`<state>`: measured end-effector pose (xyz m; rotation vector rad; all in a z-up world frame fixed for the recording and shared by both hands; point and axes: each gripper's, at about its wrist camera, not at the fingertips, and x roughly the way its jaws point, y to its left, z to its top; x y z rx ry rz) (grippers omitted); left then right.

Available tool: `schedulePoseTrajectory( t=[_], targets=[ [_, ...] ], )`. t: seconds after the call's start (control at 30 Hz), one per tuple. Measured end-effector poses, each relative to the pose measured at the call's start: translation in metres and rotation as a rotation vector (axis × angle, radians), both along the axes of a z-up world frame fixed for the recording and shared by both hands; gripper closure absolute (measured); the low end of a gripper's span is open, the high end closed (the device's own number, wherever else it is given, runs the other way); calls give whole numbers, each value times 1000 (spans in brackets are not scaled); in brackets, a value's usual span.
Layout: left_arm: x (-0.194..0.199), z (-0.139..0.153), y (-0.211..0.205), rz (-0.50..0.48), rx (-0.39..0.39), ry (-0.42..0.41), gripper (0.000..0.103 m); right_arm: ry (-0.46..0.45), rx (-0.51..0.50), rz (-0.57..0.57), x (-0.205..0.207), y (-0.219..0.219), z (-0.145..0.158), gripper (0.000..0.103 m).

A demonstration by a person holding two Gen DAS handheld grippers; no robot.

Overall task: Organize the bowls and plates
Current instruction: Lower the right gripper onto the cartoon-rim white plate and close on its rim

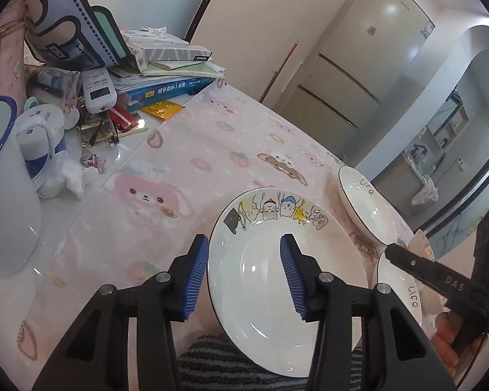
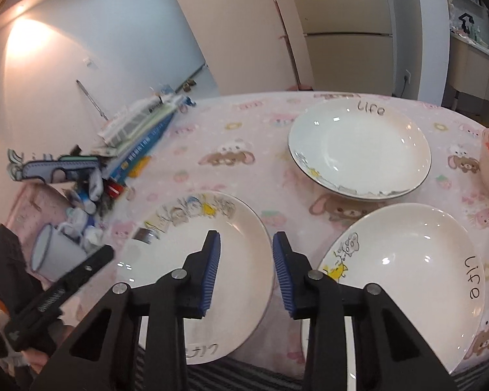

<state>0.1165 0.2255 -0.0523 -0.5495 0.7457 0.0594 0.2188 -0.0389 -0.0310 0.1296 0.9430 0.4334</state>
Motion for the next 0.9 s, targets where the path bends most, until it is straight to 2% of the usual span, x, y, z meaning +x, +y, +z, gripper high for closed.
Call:
schedulePoseTrajectory(
  t=[0.07, 0.13, 0.27, 0.4, 0.5, 0.57, 0.63, 0.67, 0.7, 0.8, 0.9],
  targets=[
    [1, -4, 0, 0, -10, 13, 68, 17, -3, -1, 4, -2, -8, 70],
    [3, -9, 4, 6, -38, 38, 68, 39, -2, 2, 7, -3, -15, 70],
    [3, -11, 6, 10, -53, 31, 70, 66, -33, 29, 9, 5, -30, 71],
    [3, -9, 4, 10, -39, 31, 71, 92, -41, 52, 11, 9, -40, 81],
    [2, -10, 8, 11, -66, 26, 76, 104, -37, 48, 12, 9, -44, 83],
    [4, -12, 8, -29, -108, 21, 85, 132, -29, 51, 14, 8, -48, 84],
    [7, -17, 6, -64, -135, 35, 87, 196, -1, 59, 18, 7, -56, 86],
    [8, -18, 4, -65, -124, 50, 89, 217, 21, 53, 20, 5, -59, 88],
    [10, -18, 3, -65, -116, 60, 90, 213, 20, 44, 19, 3, -59, 92],
    [12, -23, 3, -57, -128, 86, 90, 225, 35, 57, 20, 1, -59, 92],
    [-1, -14, 9, -3, -115, 5, 90, 215, 27, 64, 19, 3, -58, 92]
  ],
)
